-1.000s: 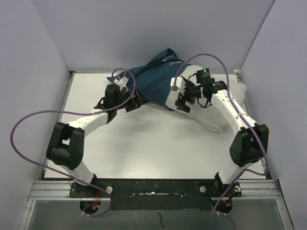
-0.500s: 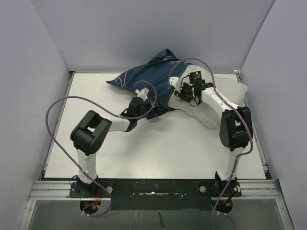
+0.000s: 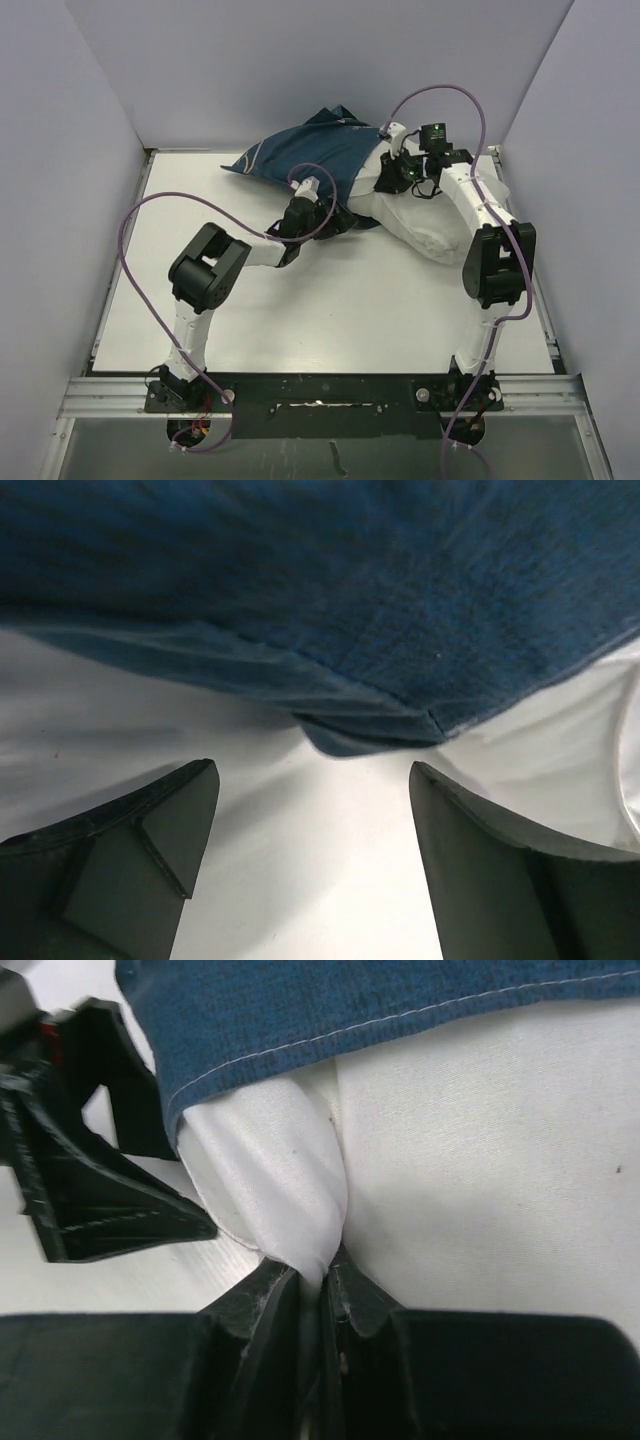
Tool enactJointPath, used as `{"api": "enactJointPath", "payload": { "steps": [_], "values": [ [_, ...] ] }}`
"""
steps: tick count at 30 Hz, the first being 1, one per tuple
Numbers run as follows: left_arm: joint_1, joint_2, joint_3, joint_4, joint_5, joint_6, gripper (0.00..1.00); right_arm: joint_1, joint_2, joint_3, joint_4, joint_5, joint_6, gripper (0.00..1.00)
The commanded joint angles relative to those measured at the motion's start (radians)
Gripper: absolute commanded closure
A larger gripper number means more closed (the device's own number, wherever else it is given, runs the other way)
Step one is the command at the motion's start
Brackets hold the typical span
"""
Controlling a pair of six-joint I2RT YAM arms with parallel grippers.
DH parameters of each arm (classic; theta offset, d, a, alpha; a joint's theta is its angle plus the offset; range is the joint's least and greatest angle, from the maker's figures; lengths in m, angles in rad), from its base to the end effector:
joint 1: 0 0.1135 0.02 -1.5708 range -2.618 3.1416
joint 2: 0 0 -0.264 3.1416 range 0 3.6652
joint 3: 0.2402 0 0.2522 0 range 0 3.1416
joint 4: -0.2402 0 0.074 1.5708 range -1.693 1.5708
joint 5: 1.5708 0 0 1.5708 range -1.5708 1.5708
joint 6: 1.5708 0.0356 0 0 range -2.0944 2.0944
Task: Put the pillow into the pillowcase
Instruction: Stuff the pillow into the pillowcase.
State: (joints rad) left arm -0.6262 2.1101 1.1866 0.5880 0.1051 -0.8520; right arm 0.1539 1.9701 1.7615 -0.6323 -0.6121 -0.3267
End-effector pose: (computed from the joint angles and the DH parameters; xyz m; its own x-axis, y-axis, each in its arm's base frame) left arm 0.3660 -0.2694 0.1448 -0.6747 -0.4357 -0.5958 0.2359 0.6376 -0.7334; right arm 0.4351 0.0882 0.2878 -0.5357 -0.3489 -0.7689 -0.7137 0.6737 0.1916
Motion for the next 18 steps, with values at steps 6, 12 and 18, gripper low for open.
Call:
{"api": "enactJointPath", "payload": {
  "steps": [6, 12, 18],
  "values": [
    [-0.031, -0.076, -0.032, 0.072, -0.107, 0.088, 0.31, 0.029, -0.091, 0.101, 0.106, -0.219, 0.336, 1.0],
    [-0.014, -0.159, -0.088, 0.001, -0.219, 0.147, 0.7, 0.035, -0.105, 0.116, 0.135, -0.24, 0.4, 1.0],
    [0.011, -0.273, -0.146, 0.053, -0.173, 0.303, 1.0, 0.035, -0.134, 0.089, 0.175, -0.249, 0.438, 1.0]
  ]
}}
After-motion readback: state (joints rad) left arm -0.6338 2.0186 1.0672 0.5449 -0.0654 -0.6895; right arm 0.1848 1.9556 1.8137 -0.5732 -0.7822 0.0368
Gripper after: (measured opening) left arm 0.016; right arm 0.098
